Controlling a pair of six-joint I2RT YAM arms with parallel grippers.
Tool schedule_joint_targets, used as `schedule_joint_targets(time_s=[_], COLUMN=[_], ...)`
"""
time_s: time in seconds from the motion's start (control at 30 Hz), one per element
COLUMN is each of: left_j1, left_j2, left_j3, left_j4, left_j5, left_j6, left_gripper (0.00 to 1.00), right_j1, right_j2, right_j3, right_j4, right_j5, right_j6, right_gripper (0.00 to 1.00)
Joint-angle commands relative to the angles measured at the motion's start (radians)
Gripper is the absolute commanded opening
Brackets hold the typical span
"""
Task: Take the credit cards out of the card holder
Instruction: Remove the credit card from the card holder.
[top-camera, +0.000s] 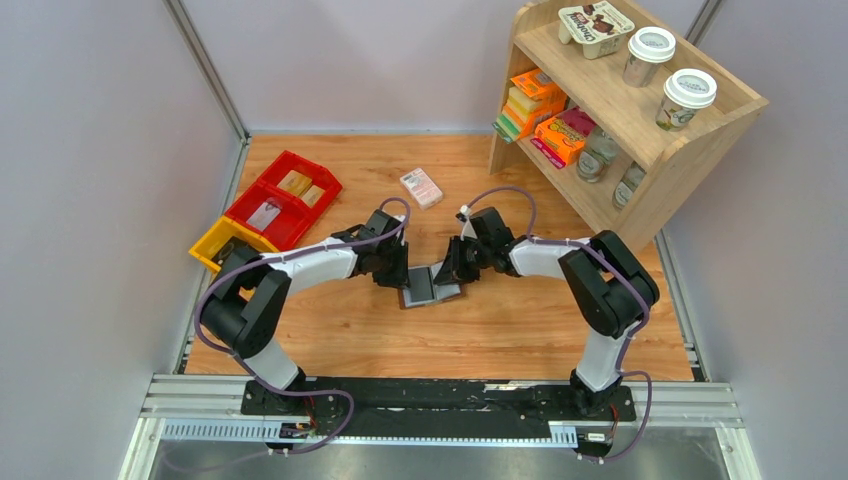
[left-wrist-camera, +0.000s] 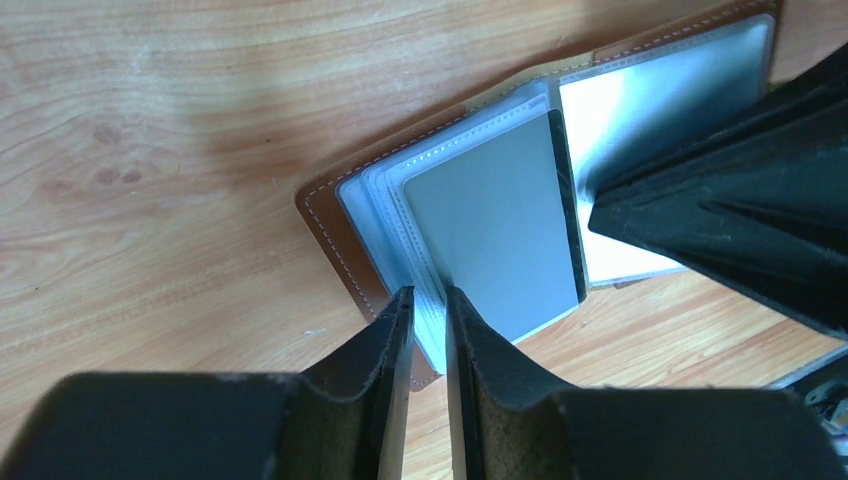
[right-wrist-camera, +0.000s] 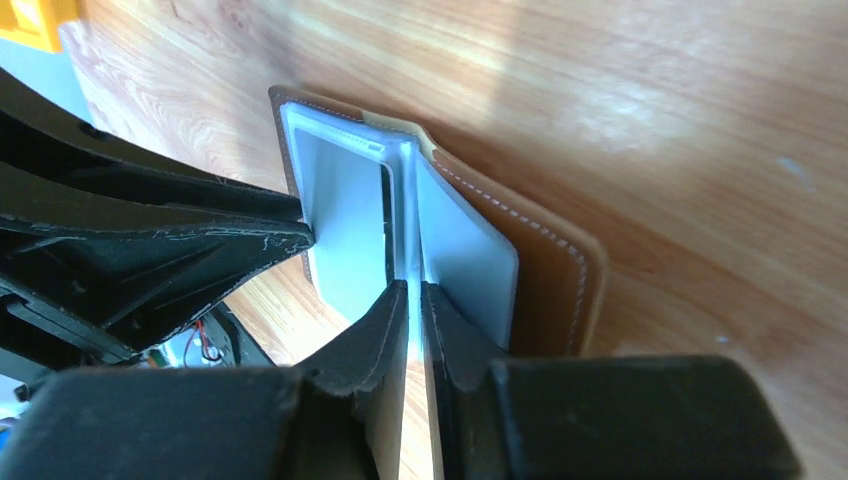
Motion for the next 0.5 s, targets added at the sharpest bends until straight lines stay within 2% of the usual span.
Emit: schedule_joint_targets(time_s=[0.0, 0.3, 0.47], left_j1=[0.002, 0.002, 0.002], left_j2=[0.028, 0.062, 0.063], left_j3=[-0.038, -0.047, -0.049], left_j4=[0.016, 0.009, 0.009], left_j5=[-0.024, -0.038, -0.037], left_j6=[0.024, 0.027, 0.027], left_gripper=[0.25, 0.23, 0.23], right_j1=[-0.033, -0.039, -0.039], right_j2=[0.025, 0.032, 0.047], right_j3=[-0.042, -0.075, -0.066], right_j4=[0.151, 0.272, 0.287], right_j5=[-0.079, -0.134, -0.157], right_j6=[0.039, 0.077, 0.074], right_gripper=[0.18, 0.32, 0.34])
